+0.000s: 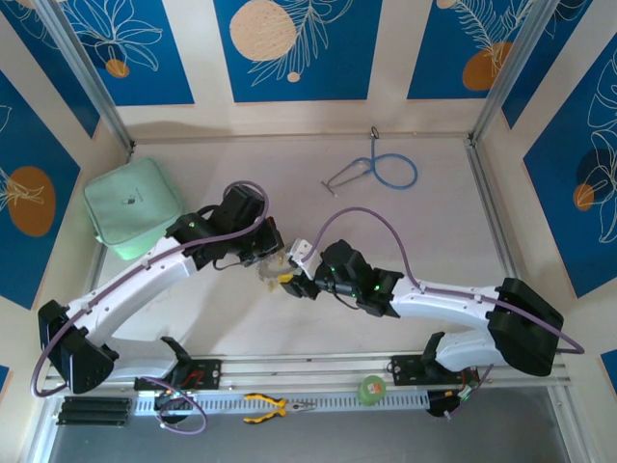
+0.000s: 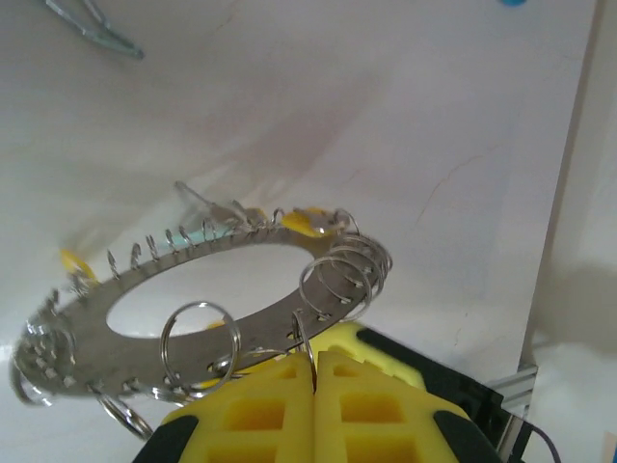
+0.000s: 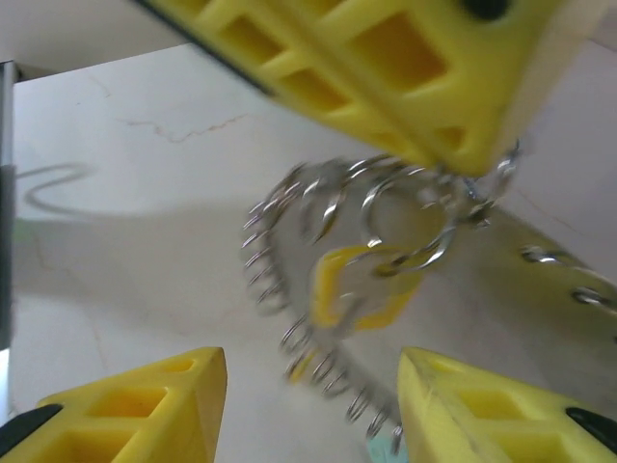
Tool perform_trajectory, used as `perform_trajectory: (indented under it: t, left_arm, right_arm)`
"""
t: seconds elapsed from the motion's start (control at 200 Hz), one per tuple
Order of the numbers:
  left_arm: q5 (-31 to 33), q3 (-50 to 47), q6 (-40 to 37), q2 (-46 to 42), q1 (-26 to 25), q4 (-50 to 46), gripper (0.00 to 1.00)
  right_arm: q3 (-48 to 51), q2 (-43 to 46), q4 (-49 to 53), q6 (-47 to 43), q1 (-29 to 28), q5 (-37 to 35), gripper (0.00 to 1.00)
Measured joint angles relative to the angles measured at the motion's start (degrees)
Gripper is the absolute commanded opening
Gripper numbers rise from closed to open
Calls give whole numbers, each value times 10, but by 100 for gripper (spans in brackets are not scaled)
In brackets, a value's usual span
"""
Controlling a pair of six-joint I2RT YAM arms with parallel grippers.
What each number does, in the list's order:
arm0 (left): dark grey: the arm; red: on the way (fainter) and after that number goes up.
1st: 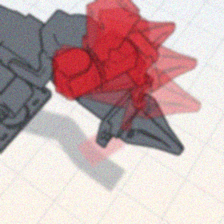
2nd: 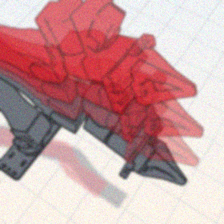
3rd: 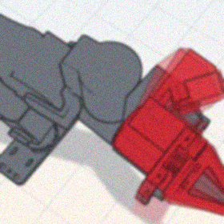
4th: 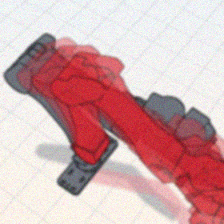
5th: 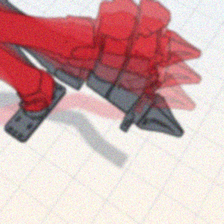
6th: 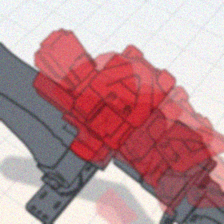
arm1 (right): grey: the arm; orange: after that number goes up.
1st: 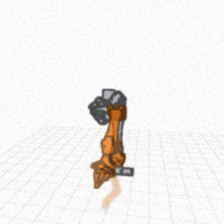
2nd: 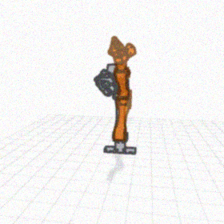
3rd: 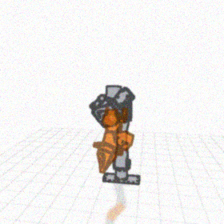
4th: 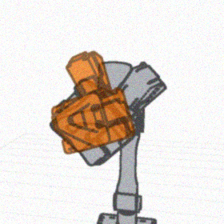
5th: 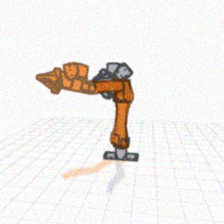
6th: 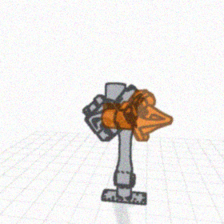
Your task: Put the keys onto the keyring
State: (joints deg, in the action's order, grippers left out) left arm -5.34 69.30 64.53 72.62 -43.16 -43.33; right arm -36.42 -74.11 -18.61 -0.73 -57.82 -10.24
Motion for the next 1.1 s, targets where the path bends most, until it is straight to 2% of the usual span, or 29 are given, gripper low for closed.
perform_trajectory:
  t: [0.155,0.255,0.77,1.1]
  left_arm:
    - [-11,2,45,2,0,-14,0]
    - [-14,8,60,7,0,-17,0]
    - [-17,16,89,7,0,-28,0]
    - [-26,8,121,7,2,-26,0]
  right_arm:
    - [0,-11,-38,0,10,-3,50]
    - [0,-15,-48,-2,12,-3,46]
    - [7,3,-35,-43,24,-9,0]
    - [9,-14,-32,-43,27,-10,0]
